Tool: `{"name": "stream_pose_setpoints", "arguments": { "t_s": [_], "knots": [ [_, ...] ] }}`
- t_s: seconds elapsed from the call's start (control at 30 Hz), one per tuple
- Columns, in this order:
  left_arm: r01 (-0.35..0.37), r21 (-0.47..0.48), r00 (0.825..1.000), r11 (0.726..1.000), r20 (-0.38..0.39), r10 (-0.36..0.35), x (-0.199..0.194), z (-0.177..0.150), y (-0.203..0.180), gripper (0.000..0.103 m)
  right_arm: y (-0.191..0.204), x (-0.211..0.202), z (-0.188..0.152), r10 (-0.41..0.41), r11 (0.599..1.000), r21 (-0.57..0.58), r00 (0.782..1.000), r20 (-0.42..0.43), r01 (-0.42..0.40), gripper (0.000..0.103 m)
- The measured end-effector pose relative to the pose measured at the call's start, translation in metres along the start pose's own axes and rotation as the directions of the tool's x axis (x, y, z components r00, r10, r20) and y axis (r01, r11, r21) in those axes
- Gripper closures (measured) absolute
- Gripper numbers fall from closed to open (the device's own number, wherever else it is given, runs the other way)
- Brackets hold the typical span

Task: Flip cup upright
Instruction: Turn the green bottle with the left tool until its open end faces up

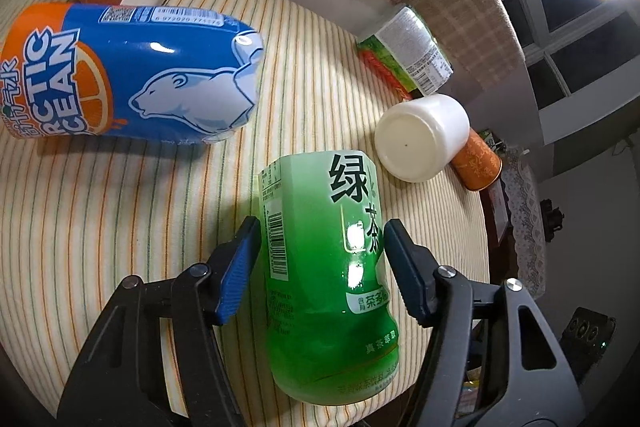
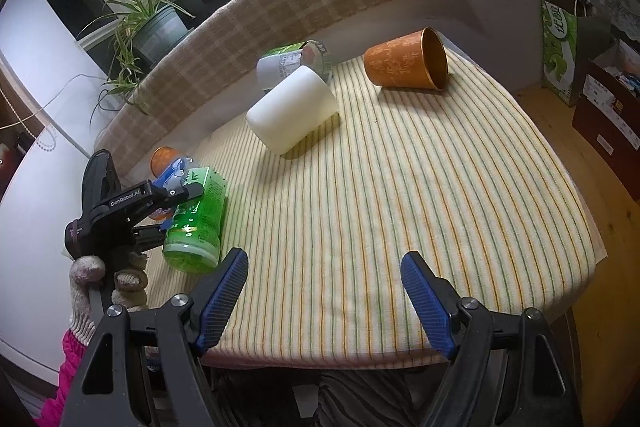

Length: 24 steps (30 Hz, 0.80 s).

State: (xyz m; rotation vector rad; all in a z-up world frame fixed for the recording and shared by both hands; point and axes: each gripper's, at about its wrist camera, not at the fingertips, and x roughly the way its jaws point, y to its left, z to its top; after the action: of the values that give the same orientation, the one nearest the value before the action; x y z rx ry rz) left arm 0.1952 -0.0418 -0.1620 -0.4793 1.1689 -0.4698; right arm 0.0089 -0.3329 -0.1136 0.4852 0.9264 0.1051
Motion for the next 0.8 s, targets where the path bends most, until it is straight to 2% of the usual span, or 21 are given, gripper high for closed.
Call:
{"name": "stream_pose_setpoints", "arguments": {
  "t_s": [0.4, 0.8],
  "knots": [
    [-0.094, 0.154, 0.99, 0.984, 0.123, 0.075, -0.025, -0.015, -0.035, 0.038, 0.004, 0.003, 0.002, 0.003, 1.0, -0.003, 1.0, -0.002, -0.003, 0.022],
    [-0.213, 0.3, 0.955, 0.93, 0.267, 0.132, -0.041, -0.033, -0.068, 0.039, 0.004, 0.003, 0.001, -0.003, 1.0, -0.002, 1.0, -0.005, 0.003, 0.022]
  ]
}}
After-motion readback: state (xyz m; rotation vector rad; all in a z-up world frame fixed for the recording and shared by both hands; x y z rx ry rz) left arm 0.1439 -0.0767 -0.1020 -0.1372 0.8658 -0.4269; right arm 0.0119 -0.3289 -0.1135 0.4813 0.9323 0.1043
